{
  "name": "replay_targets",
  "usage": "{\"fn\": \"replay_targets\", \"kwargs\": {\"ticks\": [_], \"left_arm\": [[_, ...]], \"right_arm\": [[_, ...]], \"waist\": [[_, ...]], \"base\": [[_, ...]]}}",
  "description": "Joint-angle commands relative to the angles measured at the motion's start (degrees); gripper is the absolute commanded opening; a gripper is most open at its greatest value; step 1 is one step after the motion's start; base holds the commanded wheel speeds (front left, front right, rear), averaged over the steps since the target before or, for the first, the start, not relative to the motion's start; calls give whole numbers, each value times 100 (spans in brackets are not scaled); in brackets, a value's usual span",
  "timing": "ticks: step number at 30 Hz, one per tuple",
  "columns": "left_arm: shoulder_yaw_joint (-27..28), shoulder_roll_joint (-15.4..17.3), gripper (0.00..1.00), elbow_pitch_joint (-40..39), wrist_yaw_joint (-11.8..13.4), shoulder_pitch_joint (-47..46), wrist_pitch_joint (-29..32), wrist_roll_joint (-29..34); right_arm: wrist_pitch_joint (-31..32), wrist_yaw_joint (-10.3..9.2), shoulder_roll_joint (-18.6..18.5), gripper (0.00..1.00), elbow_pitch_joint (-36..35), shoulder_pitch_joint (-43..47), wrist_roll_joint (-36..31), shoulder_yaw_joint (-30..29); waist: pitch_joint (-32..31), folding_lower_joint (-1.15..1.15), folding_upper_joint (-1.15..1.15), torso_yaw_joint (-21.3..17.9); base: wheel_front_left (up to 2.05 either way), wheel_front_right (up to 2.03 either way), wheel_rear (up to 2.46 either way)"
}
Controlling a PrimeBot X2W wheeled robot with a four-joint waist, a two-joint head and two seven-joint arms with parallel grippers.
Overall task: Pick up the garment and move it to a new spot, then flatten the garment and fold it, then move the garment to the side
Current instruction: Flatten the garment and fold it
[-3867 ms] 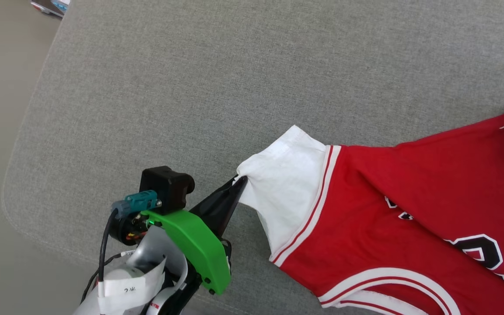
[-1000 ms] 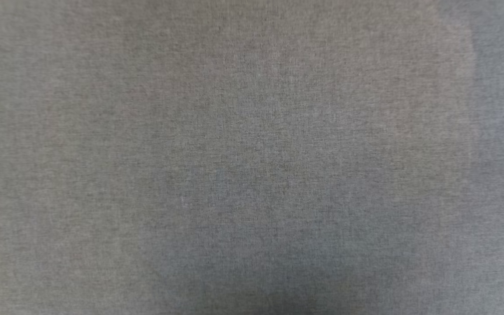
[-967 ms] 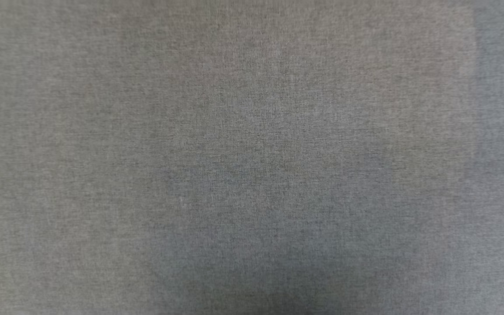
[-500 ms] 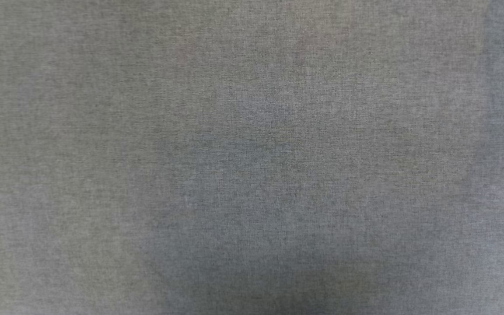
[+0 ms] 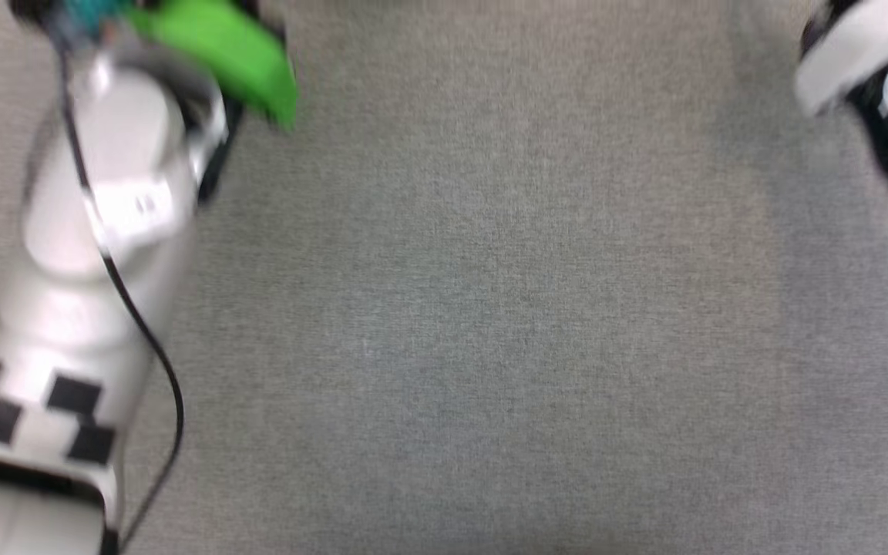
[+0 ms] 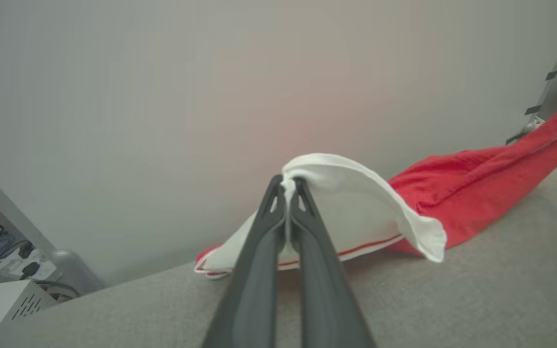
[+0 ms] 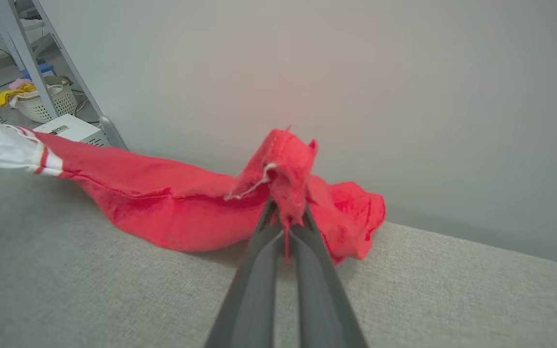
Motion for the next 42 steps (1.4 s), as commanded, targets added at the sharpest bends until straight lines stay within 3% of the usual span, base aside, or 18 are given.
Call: {"fn": "replay_targets", "kwargs": {"ticks": [1, 6, 18, 27, 42], "left_arm": [[23, 58, 0, -52, 55, 365, -34, -46], [23, 251, 0, -150, 137, 1799, -8, -315], [1, 805, 0, -1045, 325, 3742, 431, -700], [-394, 1165, 0, -2022, 301, 4868, 1187, -856], [-722, 2116, 0, -3660, 232, 6353, 2624, -1612]], "right_arm": [[-23, -5, -71, 0, -25, 256, 143, 88], [157, -5, -346, 0, -124, 1321, 899, 589], [281, -5, -629, 0, -183, 2548, 1884, 966], [309, -5, -1031, 0, -482, 3441, 2403, 1082], [832, -5, -1770, 0, -1614, 5161, 2848, 876]], "waist": [[-570, 1, 0, 154], [-1193, 1, 0, 301], [-1978, 1, 0, 377], [-2546, 1, 0, 409], [-3221, 1, 0, 503]], "base": [[0, 0, 0], [0, 0, 0], [0, 0, 0], [0, 0, 0], [0, 0, 0]]}}
